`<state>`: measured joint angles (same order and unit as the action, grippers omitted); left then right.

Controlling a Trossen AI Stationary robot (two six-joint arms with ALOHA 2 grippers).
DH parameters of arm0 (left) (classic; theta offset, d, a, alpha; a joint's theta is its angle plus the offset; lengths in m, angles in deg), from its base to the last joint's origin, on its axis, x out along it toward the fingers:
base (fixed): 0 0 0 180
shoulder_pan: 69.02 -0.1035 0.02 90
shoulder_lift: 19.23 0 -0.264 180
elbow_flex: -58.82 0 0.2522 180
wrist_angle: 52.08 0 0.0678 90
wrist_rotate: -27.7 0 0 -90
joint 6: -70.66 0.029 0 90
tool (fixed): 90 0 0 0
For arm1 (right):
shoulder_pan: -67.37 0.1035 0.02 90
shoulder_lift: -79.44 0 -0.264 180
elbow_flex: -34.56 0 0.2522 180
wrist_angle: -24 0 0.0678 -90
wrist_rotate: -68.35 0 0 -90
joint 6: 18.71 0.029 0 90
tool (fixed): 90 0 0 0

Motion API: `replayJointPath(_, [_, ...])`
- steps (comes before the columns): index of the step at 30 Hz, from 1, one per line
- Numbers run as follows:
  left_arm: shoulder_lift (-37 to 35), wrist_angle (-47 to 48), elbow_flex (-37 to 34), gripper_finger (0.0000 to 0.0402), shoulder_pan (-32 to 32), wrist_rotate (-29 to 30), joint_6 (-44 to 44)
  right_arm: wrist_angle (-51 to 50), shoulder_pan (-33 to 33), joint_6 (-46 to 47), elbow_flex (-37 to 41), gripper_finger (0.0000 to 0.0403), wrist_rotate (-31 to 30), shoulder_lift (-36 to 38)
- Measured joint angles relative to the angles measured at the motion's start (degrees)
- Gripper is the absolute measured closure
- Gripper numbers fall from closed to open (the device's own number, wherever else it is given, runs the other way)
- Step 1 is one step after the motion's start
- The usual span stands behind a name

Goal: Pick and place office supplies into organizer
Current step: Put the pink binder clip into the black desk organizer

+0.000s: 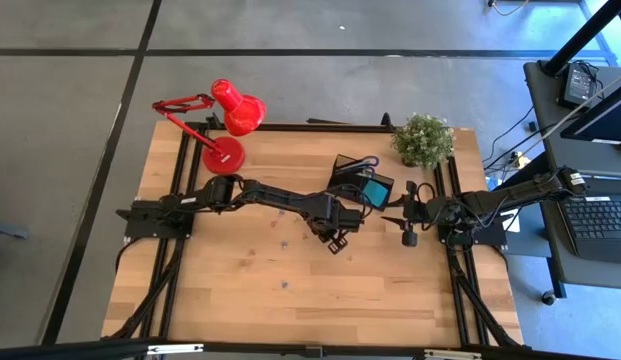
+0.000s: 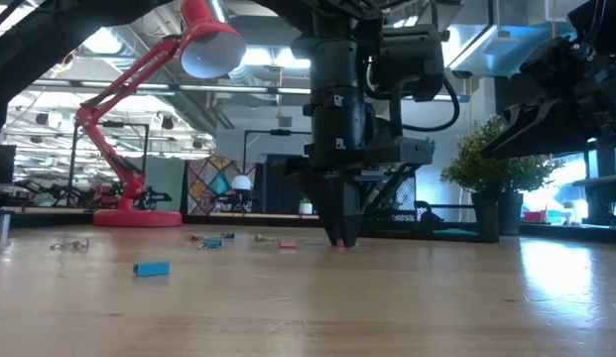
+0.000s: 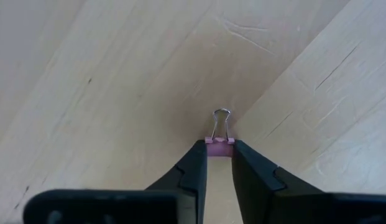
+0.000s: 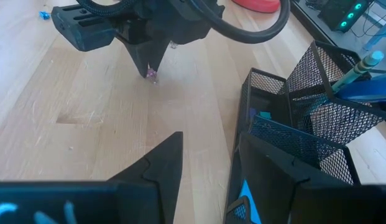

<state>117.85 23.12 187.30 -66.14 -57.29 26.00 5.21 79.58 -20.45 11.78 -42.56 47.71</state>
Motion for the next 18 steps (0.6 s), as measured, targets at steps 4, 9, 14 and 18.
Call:
replayJointPath(4, [0.0,-0.3,0.0,0.0346,0.1,0.8,2.1,-0.1,0.0,0.0,0.0,0.0241,0.0,0.0])
replayJointPath(9, [-0.1,-0.3,0.0,0.0346,0.1,0.9,3.2,-0.4,0.0,0.0,0.0,0.0241,0.0,0.0])
replayJointPath(14, [-0.2,0.3,0.8,0.0346,-0.1,0.8,5.3,-0.5,0.0,0.1,0.0,0.0241,0.0,0.0])
replayJointPath(18, [-0.3,-0.2,2.5,0.0346,-0.2,1.0,8.6,-0.5,0.0,0.9,0.0,0.0241,0.0,0.0])
